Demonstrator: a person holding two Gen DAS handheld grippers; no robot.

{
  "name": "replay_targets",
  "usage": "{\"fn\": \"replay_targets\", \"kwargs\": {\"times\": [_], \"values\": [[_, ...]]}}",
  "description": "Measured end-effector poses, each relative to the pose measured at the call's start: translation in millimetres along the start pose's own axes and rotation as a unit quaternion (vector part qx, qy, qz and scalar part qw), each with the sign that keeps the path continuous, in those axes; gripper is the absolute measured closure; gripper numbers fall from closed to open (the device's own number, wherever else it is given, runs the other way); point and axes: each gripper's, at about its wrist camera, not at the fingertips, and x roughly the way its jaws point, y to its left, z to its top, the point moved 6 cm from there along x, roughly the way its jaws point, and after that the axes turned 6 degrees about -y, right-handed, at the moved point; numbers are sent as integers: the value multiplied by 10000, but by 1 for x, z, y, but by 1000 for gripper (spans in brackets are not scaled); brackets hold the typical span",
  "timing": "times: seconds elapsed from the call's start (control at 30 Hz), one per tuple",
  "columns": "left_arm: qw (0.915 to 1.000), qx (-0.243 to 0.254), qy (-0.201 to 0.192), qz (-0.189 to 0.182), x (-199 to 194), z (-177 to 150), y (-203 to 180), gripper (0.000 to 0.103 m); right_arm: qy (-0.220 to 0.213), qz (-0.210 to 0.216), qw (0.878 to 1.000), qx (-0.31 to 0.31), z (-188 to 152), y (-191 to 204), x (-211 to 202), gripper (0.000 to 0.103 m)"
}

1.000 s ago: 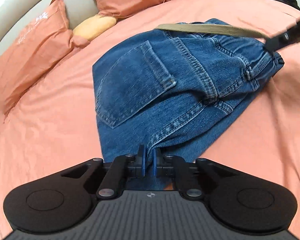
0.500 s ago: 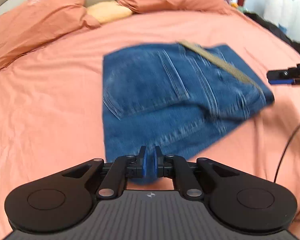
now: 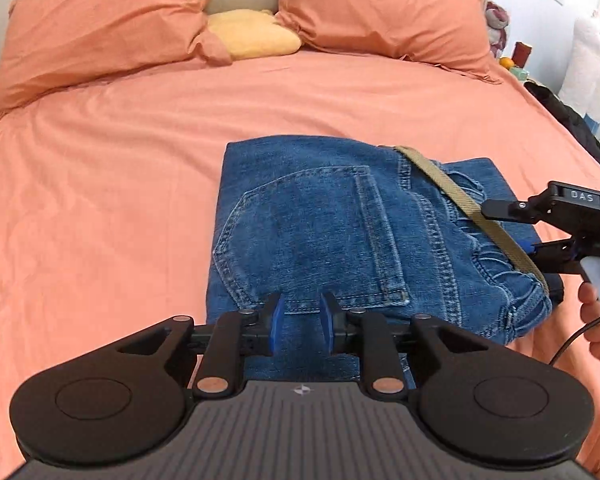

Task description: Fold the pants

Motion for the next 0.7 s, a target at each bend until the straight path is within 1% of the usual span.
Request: {"fn": "replay_targets", "kwargs": {"times": [0.03, 0.07, 0.1, 0.13, 0.17, 0.2, 0.27, 0.37, 0.47, 0.5, 0.57, 0.63, 0.7], "values": [[10000, -63, 37, 1, 1, 0, 2, 77, -20, -82, 10000, -16, 1, 1, 7, 46], [9999, -137, 85, -25, 2, 0, 4, 77, -19, -173, 9998, -71, 1, 4, 12, 53], [9997, -202, 121, -46, 3, 0, 6, 77, 11, -319, 9994, -153, 2, 8, 15, 65], [9996, -234, 141, -47, 3, 0, 9, 77, 6, -457, 9985, -290, 3, 14, 16, 67], [9996, -241, 132, -34, 3, 0, 11, 77, 2, -573, 9972, -478, 5, 23, 17, 72], [9996, -254, 103, -26, 2, 0, 12, 77, 30, -712, 9947, -737, 7, 32, 17, 80], [9994, -348, 54, -46, 0, -1, 18, 77, 77, -1018, 9849, -1398, 9, 54, 14, 87], [9981, -617, -7, -84, -5, -4, 27, 77, 159, -1183, 9659, -2297, 11, 97, 7, 92], [9956, -923, -78, -135, -12, -8, 35, 77, 202, -1053, 9482, -2992, 17, 155, 0, 94], [9940, -1069, -94, -185, -14, -9, 39, 77, 224, -970, 9466, -3067, 21, 173, -1, 96], [9912, -1279, -110, -312, -17, -10, 43, 77, 265, -741, 9491, -3049, 33, 206, -6, 97], [9904, -1322, -171, -372, -20, -8, 46, 77, 236, -584, 9486, -3101, 43, 232, -16, 98], [9896, -1351, -238, -440, -22, -6, 49, 77, 140, -705, 9412, -3302, 54, 246, -24, 98]]}}
